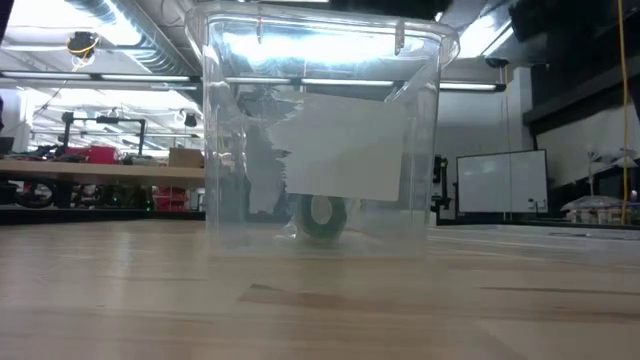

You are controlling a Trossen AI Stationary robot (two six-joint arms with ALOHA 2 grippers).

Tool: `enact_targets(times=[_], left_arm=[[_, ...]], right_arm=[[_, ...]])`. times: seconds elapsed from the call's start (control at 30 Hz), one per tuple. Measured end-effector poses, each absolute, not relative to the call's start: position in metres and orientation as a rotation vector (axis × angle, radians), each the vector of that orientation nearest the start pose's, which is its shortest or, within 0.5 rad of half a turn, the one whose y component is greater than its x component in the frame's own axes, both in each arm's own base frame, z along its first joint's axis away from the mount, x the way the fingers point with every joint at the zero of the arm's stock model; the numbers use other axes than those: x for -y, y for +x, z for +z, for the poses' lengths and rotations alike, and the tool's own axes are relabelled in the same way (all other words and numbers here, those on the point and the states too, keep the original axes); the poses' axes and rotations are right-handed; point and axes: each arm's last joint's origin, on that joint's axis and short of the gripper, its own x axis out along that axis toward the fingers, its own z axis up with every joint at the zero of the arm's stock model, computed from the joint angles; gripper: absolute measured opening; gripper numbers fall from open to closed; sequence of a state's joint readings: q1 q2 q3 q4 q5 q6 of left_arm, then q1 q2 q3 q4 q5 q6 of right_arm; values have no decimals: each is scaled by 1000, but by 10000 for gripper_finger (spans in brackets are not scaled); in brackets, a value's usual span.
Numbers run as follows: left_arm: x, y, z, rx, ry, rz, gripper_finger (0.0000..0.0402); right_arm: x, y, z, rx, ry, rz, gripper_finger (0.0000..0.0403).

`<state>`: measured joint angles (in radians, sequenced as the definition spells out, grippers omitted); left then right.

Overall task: Roll bandage
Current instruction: Close the transparent bin

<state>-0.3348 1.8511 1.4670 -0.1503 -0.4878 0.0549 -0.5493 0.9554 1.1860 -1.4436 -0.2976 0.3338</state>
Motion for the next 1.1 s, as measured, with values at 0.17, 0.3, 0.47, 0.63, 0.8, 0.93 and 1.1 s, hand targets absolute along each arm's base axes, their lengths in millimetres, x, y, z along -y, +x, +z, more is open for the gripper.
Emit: enact_targets(times=[0.17,0.3,0.47,0.63,0.8,0.93,1.1], left_arm=[[131,421,250,-475,309,62,116],[134,431,235,-455,397,41,109],[131,436,232,-432,410,48,107],[131,436,232,-436,426,46,107],[132,434,230,-460,432,40,107],[128,433,228,-505,416,60,107],[119,432,225,-553,404,145,107]], right_arm=[[57,104,317,-1246,803,-512,198],[55,101,288,-1327,845,-541,190],[55,102,245,-1391,866,-547,186],[66,121,234,-1228,835,-491,186],[70,128,231,-1211,830,-488,186],[71,131,230,-1213,845,-470,186],[71,133,229,-1208,857,-444,186]])
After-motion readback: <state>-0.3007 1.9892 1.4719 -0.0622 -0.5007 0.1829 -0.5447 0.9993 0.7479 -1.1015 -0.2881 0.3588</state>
